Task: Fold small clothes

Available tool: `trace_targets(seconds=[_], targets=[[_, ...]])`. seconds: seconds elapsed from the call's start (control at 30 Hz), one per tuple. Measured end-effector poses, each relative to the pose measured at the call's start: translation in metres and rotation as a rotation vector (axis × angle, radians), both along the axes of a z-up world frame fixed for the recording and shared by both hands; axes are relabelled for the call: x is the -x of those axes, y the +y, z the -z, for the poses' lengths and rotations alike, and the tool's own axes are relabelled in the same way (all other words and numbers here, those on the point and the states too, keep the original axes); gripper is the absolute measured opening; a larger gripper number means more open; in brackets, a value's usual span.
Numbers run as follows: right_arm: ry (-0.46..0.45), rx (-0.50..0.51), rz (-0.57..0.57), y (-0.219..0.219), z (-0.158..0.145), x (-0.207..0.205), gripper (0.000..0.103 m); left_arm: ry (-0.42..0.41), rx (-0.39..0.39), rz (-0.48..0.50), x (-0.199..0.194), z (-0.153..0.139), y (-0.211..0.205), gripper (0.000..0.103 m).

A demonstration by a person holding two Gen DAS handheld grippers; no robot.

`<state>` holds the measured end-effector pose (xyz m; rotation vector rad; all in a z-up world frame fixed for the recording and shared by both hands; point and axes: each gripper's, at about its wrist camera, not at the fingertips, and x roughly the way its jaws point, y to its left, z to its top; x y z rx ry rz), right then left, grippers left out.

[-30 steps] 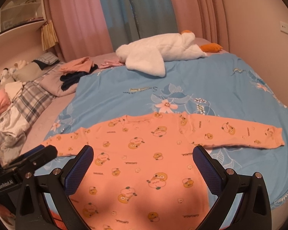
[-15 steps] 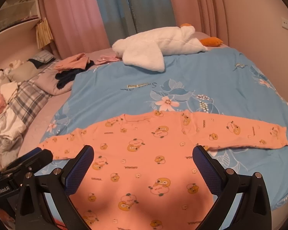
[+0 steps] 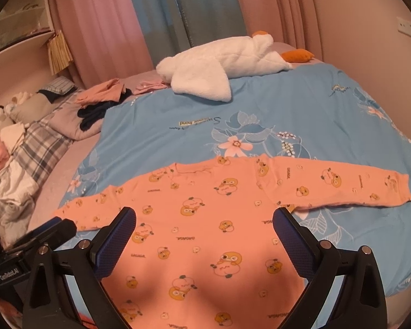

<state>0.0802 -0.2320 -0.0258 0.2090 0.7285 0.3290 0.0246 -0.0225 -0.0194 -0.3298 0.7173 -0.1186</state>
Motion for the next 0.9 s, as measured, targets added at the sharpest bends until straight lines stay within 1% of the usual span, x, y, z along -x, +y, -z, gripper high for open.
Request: trace_targets(seconds=[0.1,0.4,0.47,0.5,0.57,0.6,0.63,0.7,0.73,0.77,0.9], targets=[[0.004,-0.007,0.007,-0.003,0.001,0.000,0.097,0.000,0.003,0.003,-0.001,0.000,-0.002,0.096],[0.019,-0.035,0.027,-0.017,0.007,-0.004,0.097,0.038,0.029,0.019,-0.010,0.008,-0.006,0.096],[0.026,-0.044,0.030,-0.021,0.010,-0.005,0.091,0.049,0.032,0.023,-0.012,0.011,-0.007,0.096],[0.034,-0.055,0.030,-0.024,0.012,-0.006,0.086,0.056,0.035,0.025,-0.014,0.014,-0.008,0.096],[0.050,-0.085,0.038,-0.034,0.018,-0.010,0.085,0.069,0.038,0.030,-0.017,0.019,-0.011,0.096],[0.058,-0.102,0.045,-0.041,0.021,-0.011,0.084,0.075,0.039,0.033,-0.019,0.022,-0.013,0.094],[0.065,-0.115,0.053,-0.047,0.024,-0.013,0.081,0.084,0.038,0.036,-0.021,0.027,-0.015,0.093],[0.094,-0.160,0.090,-0.069,0.035,-0.018,0.077,0.117,0.041,0.048,-0.027,0.039,-0.019,0.089],[0.117,-0.189,0.126,-0.089,0.045,-0.022,0.075,0.131,0.044,0.052,-0.029,0.044,-0.020,0.087],[0.129,-0.202,0.147,-0.099,0.050,-0.025,0.075,0.152,0.050,0.060,-0.032,0.052,-0.023,0.083],[0.204,-0.260,0.334,-0.179,0.085,-0.041,0.067,0.234,0.043,0.082,-0.041,0.079,-0.033,0.070]])
